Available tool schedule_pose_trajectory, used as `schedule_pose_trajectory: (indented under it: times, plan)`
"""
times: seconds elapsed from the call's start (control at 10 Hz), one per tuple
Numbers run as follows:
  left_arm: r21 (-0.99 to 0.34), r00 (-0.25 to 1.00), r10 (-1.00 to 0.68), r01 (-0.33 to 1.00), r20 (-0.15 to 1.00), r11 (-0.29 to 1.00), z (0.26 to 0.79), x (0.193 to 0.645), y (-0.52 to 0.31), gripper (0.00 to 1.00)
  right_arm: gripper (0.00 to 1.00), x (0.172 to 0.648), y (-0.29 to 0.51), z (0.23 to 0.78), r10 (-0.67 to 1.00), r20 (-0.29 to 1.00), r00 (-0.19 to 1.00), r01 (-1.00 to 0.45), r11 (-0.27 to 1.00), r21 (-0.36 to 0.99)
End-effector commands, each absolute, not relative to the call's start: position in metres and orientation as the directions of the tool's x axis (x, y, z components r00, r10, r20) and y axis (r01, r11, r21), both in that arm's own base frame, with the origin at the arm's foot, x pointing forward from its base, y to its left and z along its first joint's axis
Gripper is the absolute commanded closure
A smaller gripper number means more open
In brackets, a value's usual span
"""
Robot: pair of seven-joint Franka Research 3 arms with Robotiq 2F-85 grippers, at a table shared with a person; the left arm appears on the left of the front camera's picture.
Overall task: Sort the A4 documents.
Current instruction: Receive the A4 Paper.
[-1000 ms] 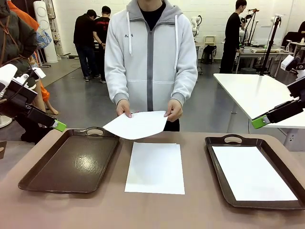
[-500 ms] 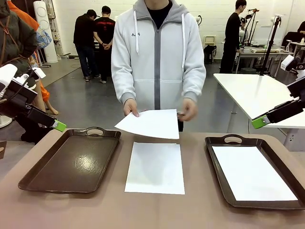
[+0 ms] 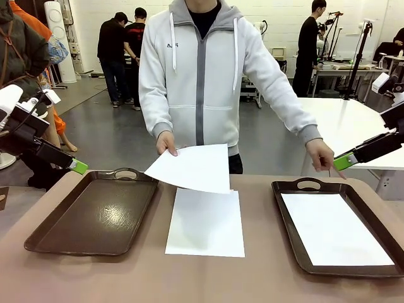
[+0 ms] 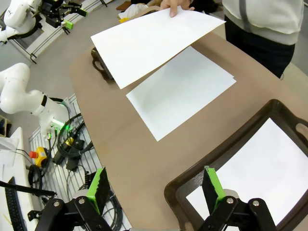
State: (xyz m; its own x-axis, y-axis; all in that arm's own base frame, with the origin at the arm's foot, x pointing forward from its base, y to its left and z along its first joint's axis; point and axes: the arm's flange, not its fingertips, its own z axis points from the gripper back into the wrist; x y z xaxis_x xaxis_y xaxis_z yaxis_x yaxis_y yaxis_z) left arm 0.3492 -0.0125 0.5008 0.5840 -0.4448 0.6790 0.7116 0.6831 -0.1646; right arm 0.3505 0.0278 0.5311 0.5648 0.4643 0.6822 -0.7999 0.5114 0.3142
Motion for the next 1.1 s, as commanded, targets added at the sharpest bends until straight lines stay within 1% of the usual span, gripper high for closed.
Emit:
schedule_pose_trajectory:
  times: [0.0,0.7,0.8,1.0]
  plan:
    - [-0.167,0.573,-0.447,0.724,0.687,0.670,0.499,0.350,-0.010,0.00,0.00,0.351,0.029,0.531,0.460,0.689,0.561,-0.804,0.501,0.320]
    - [-0.167,0.573,-0.447,0.724,0.687,0.670,0.499,0.350,-0.010,0.00,0.00,0.351,0.028,0.531,0.464,0.682,0.565,-0.800,0.511,0.314]
    - [-0.167,0.573,-0.447,0.724,0.687,0.670,0.499,0.350,-0.010,0.00,0.00,0.363,0.031,0.528,0.420,0.679,0.602,-0.778,0.500,0.380]
    - [-0.167,0.573,-0.447,0.724,0.687,0.670,0.499,0.350,-0.010,0.00,0.00,0.401,0.042,0.509,0.271,0.635,0.723,-0.678,0.454,0.578]
